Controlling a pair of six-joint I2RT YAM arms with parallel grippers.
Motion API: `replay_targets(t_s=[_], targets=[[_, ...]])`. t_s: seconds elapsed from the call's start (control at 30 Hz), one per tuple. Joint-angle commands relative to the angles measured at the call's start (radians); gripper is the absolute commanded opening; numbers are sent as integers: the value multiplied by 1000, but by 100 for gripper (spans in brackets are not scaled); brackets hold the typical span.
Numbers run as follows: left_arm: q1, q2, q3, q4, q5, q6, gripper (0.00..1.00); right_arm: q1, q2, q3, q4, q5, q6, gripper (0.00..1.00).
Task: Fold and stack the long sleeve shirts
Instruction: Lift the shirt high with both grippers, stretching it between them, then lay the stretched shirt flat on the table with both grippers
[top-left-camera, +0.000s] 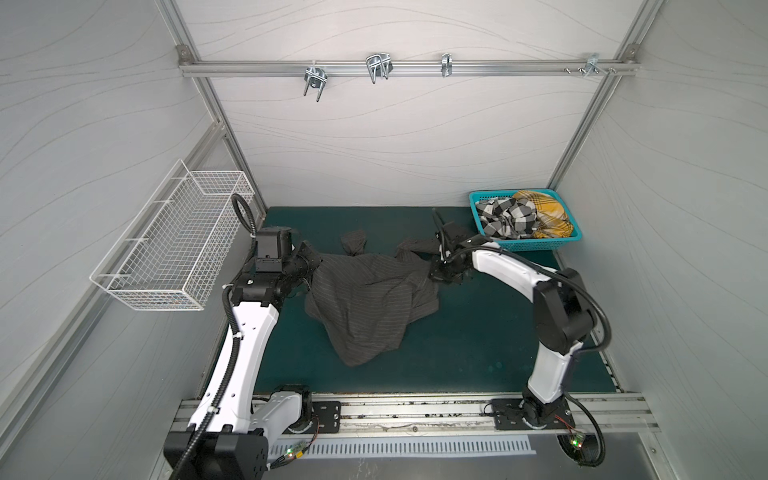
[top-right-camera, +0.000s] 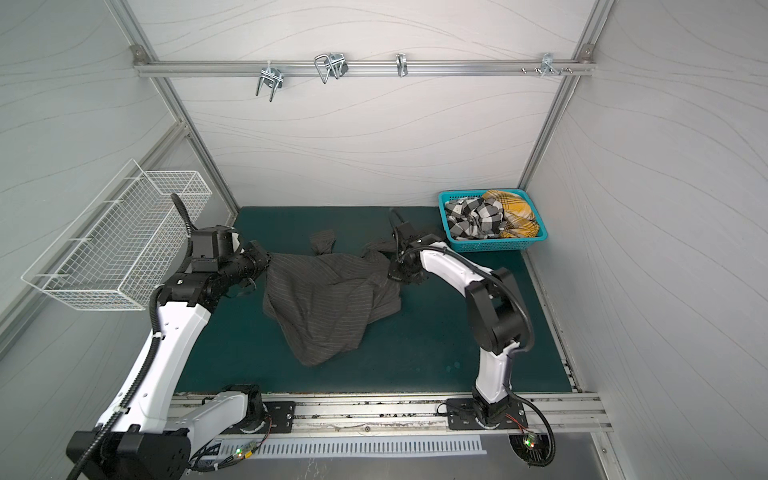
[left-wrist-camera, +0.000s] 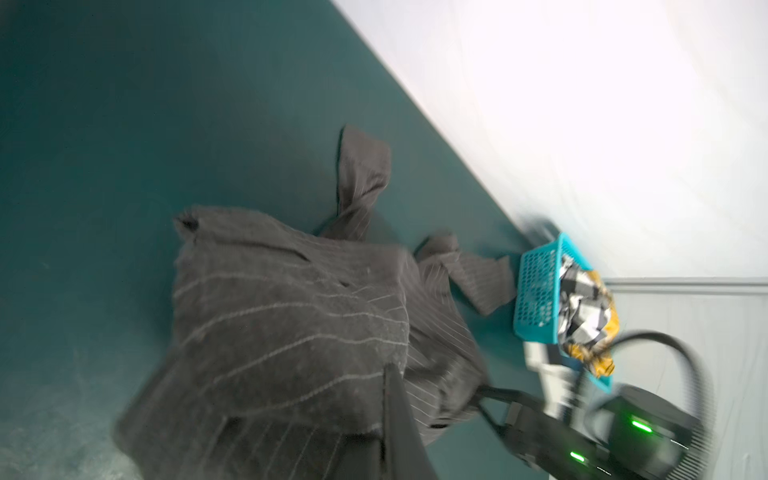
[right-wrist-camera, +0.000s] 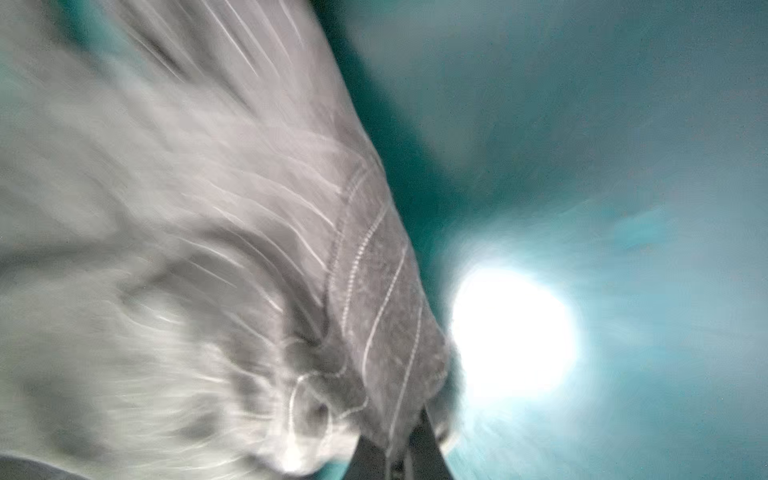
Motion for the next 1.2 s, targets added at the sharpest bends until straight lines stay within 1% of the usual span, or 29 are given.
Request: replay_targets(t_s=[0.0, 0.13, 0.23, 0.33, 0.43, 0.53, 0.6, 0.63, 0.7, 0.8, 0.87, 0.97, 1.0, 1.07, 1.1, 1.13, 1.17], targets=[[-2, -59, 106, -11, -90, -6, 0, -24, -228, 185, -175, 219, -160, 0], [-2, -95, 125, -18, -107, -34, 0, -75, -325, 283, -223, 234, -242, 0], [-1, -105, 178, -36, -92, -49, 0, -92, -365, 358, -256, 254, -291, 0], [-2, -94, 259, -31, -90, -40, 0, -75, -474, 344, -159, 215, -383, 0], [-1, -70, 330, 3, -105, -24, 0, -71, -558, 359, -98, 184, -436, 0], [-2, -58, 366, 50, -128, -30, 0, -71, -583, 404, -74, 165, -481, 0], [-1, -59, 359, 70, -132, -40, 0, -75, -557, 440, -94, 208, -493, 0], [-2, -58, 340, 79, -123, -41, 0, -82, -531, 457, -115, 230, -498, 0], [-1, -55, 276, 92, -107, -36, 0, -107, -475, 460, -141, 228, -488, 0], [-3, -63, 88, 144, -88, -54, 0, -136, -405, 368, -96, 204, -469, 0], [-1, -66, -42, 197, -104, -51, 0, -157, -353, 291, -49, 189, -445, 0], [-2, -10, -176, 271, -119, -37, 0, -200, -246, 226, 2, 119, -396, 0], [-2, 24, -201, 293, -120, -40, 2, -210, -202, 218, 18, 81, -387, 8], [-2, 123, -236, 362, -104, -52, 42, -231, -83, 245, 17, 23, -366, 44], [-1, 170, -234, 379, -101, -61, 55, -238, -25, 271, 2, 4, -362, 58], [0, 223, -225, 389, -90, -69, 64, -240, 32, 308, -32, -5, -365, 65], [-1, 273, -198, 375, -73, -67, 70, -238, 74, 343, -73, 2, -371, 69]])
